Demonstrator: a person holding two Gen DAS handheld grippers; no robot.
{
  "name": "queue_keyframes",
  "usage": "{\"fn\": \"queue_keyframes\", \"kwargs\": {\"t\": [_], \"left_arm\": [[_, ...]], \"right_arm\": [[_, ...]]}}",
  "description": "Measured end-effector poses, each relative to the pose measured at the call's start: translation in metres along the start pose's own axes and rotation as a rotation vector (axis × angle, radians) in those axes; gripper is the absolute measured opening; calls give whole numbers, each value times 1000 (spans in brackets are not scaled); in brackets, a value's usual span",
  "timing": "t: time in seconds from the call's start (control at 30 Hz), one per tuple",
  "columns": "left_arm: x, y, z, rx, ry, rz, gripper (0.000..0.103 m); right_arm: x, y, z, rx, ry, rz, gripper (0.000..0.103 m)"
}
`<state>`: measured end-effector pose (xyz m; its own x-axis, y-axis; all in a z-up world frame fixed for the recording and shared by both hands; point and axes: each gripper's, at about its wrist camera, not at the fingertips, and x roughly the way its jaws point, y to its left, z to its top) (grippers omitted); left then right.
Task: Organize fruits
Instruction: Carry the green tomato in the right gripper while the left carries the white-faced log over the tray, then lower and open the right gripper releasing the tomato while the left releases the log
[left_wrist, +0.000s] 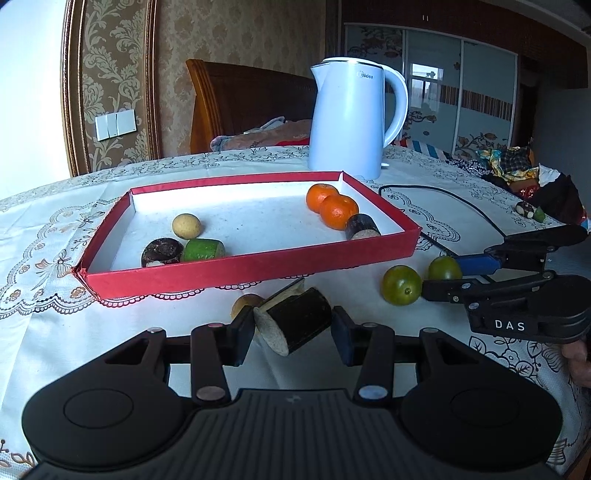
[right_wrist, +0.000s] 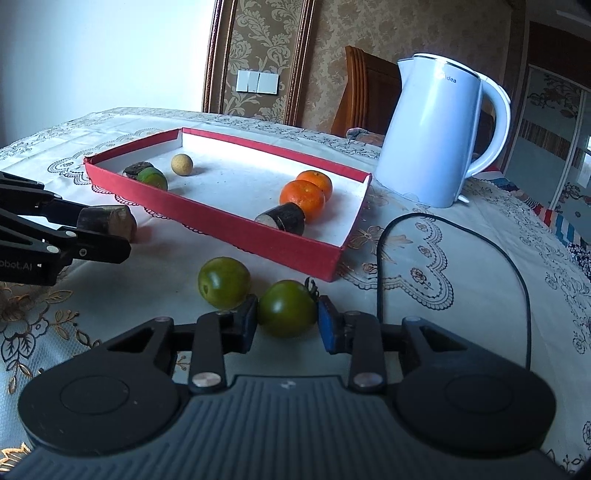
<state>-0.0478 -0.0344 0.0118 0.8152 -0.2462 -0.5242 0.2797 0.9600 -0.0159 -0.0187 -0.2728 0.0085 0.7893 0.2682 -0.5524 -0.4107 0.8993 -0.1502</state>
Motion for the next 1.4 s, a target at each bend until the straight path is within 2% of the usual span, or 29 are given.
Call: {"fn": "queue_keyframes", "kwargs": {"t": [0.33,0.53,0.9,1.4], "left_arm": [[-6,5,7,-20,-29,17,44],[-4,11,15,-34,-42,52,44],[10,28,39,-34,-57,115,44],[55,54,76,-58,-56,207,44]], "right_arm": [[-16,-2,10,49,-69,-10,32],[-15,8,25,57,-108,-9,32],[7,21,54,65,-130,-15,32],[62,25,93,103,-85,-47,32]]}}
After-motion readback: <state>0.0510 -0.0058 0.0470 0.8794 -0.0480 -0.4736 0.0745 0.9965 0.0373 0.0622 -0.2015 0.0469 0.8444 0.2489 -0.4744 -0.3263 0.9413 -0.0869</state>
